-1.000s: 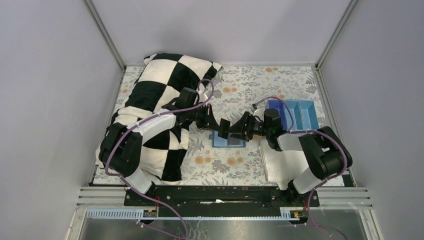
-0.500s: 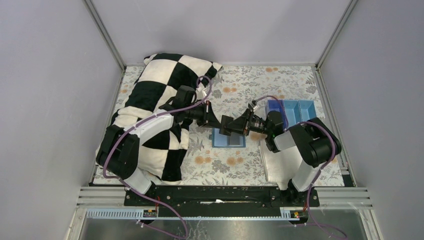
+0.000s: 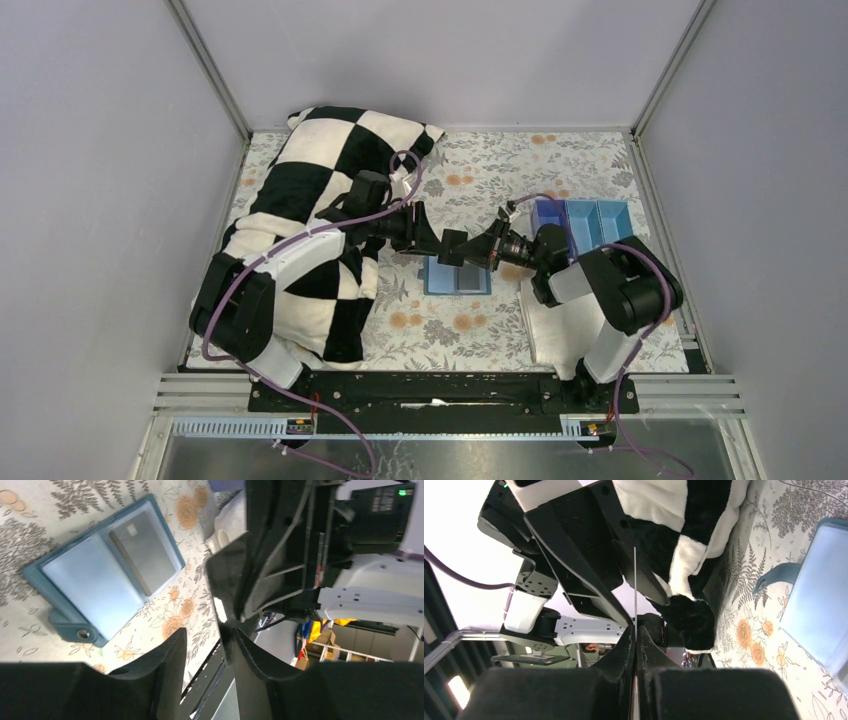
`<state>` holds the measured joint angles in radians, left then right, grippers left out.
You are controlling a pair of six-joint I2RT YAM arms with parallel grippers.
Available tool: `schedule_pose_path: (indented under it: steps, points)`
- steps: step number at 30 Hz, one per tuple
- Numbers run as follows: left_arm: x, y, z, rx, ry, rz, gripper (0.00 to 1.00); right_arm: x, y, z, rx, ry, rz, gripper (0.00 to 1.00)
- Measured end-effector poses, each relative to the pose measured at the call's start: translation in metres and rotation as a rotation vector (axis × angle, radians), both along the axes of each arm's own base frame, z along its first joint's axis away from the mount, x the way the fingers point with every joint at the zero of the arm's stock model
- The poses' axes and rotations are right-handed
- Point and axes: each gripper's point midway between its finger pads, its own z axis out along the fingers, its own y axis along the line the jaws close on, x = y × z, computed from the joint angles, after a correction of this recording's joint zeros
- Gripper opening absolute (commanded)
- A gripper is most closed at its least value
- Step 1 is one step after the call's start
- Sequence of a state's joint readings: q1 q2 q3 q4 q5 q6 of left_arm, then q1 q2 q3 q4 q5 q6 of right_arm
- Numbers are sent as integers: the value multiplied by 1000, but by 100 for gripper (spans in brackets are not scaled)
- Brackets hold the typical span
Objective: Take the credit cards out of the card holder
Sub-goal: Place the credit card in the storage box.
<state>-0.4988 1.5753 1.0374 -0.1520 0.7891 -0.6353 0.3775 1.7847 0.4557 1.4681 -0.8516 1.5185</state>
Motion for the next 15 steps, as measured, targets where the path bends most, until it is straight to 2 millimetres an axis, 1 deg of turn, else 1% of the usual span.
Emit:
schedule_pose_path:
  steps: [3, 5, 7, 9, 10, 11, 12, 13, 14, 15]
  points:
    - [3, 8, -3, 70, -14, 43, 45, 0, -2, 5, -70, -50, -8, 0]
    - [8, 16, 2, 123, -47, 88, 52, 7, -4, 8, -162, -96, -32, 0]
    - [15, 27, 14, 165, -109, 147, 56, 29, -9, 16, -310, -154, -92, 0]
    - [19, 38, 31, 185, -174, 193, 57, 59, -20, 34, -476, -228, -182, 0]
    - [20, 43, 41, 192, -210, 217, 57, 75, -31, 43, -580, -250, -249, 0]
    - [21, 48, 52, 195, -245, 238, 57, 92, -49, 53, -708, -269, -335, 0]
    - [22, 53, 63, 195, -282, 259, 57, 101, -61, 56, -785, -273, -385, 0]
    - [22, 56, 70, 192, -308, 273, 57, 108, -79, 58, -888, -261, -447, 0]
    - [22, 59, 77, 190, -332, 287, 57, 112, -102, 56, -1008, -239, -511, 0]
    - [22, 62, 83, 188, -352, 301, 57, 112, -124, 51, -1123, -212, -560, 0]
